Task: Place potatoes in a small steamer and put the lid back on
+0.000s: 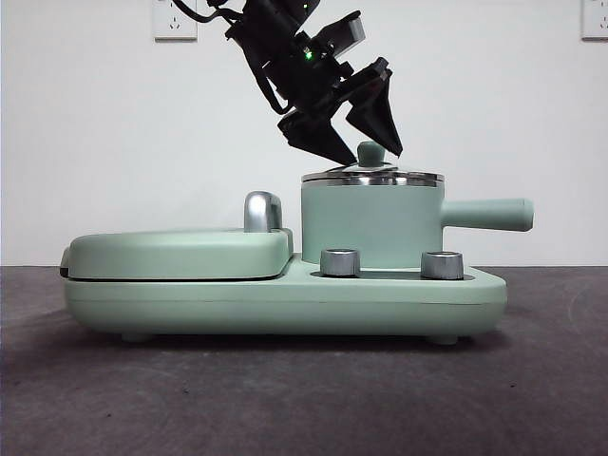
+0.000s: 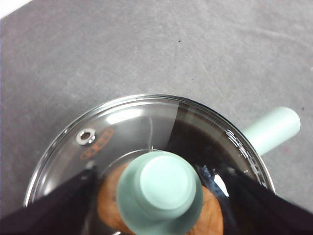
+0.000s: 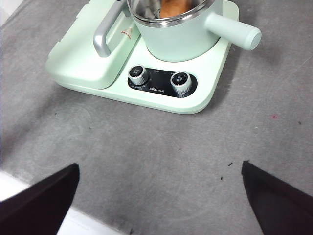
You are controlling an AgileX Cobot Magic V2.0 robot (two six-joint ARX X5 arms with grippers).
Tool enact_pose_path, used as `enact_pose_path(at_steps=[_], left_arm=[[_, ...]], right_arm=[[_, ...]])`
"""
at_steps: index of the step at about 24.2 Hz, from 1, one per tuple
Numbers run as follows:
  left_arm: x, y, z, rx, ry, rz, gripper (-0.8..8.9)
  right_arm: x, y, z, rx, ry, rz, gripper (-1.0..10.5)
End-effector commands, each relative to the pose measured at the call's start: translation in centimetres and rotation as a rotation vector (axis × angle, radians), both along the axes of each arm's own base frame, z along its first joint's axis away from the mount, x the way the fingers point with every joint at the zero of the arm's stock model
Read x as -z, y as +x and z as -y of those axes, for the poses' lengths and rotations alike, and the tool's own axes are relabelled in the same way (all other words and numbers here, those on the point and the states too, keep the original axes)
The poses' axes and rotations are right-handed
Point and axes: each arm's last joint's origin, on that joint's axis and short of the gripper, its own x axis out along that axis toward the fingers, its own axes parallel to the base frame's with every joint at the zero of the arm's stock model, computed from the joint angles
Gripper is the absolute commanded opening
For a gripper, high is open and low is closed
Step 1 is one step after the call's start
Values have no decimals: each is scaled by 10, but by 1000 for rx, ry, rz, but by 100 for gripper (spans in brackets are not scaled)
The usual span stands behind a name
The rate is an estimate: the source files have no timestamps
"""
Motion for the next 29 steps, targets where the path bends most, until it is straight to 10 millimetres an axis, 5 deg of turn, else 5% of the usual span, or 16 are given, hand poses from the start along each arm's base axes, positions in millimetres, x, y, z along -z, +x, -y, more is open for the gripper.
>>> enact_pose_path(at_steps=[1, 7, 12, 17, 22, 29], left_arm=[[-16, -4, 1, -43, -51, -36, 450], [-68, -44, -35, -74, -14, -114, 451], [-92, -85, -75, -108, 106, -287, 450], [-122, -124, -101, -118, 91, -275, 450], [-122, -155, -113, -109, 73, -275, 446], [-93, -198, -129, -86, 107, -335, 437]], right_arm=[[-2, 0, 0, 17, 2, 9, 527], [-3, 0, 0, 0, 8, 8, 527], [-4, 1, -2, -38, 22, 14, 527], [-4, 1, -2, -51, 13, 26, 527], [-4, 0, -2, -82, 12, 32, 527], [-8, 3, -4, -106, 5, 104, 527]])
